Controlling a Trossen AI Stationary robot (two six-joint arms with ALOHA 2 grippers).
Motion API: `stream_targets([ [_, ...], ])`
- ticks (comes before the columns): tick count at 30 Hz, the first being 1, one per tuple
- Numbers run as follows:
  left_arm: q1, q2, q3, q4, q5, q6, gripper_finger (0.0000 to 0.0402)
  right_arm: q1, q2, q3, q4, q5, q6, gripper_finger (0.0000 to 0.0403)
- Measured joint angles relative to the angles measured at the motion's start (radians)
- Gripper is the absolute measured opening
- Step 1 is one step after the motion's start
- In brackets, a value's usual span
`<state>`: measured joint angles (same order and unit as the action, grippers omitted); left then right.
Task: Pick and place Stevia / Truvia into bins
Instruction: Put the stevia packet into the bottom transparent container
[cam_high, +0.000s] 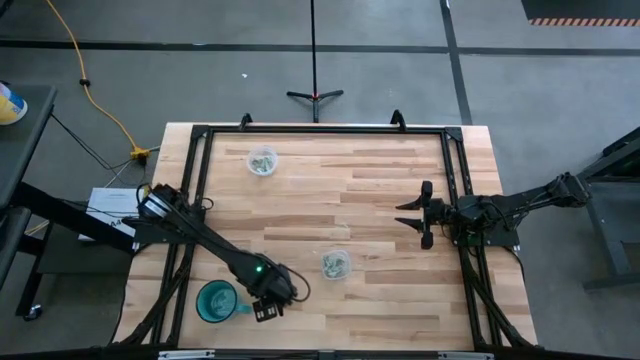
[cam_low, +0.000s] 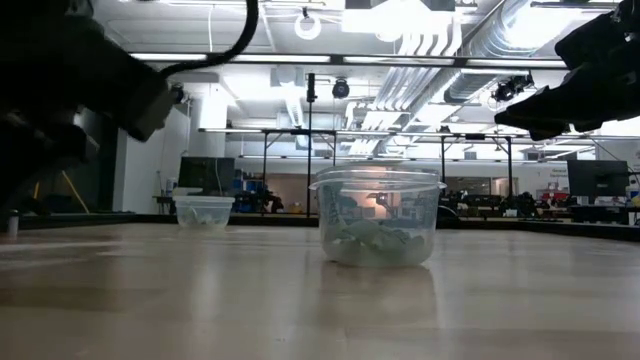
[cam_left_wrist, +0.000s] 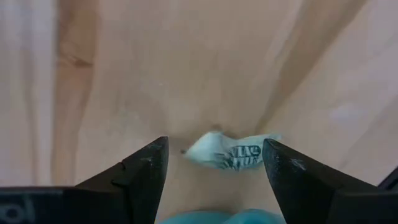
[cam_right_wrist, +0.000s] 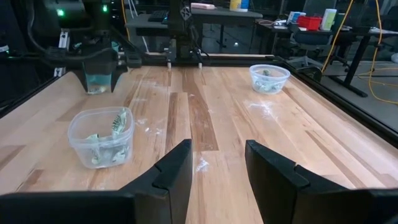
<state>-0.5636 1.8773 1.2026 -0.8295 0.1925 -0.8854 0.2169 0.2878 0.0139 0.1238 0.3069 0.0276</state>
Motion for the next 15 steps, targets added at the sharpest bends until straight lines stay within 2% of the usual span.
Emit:
stream_targets([
  [4,0.001,0.021,0.002,-0.004,0.037,0.025,0.0294,0.000,0.000,0.000,-0.002,0.000,-0.001,0.0140],
  [9,0.001,0.021,0.002,0.001,0.029,0.028,0.0292,0.000,0.000,0.000,-0.004,0.000,-0.001,0.0140],
  [15,0.001,0.022,0.000,0.000,0.015,0.065,0.0255,0.000,0.000,0.000,-0.007,0.000,-0.001,0.0140],
])
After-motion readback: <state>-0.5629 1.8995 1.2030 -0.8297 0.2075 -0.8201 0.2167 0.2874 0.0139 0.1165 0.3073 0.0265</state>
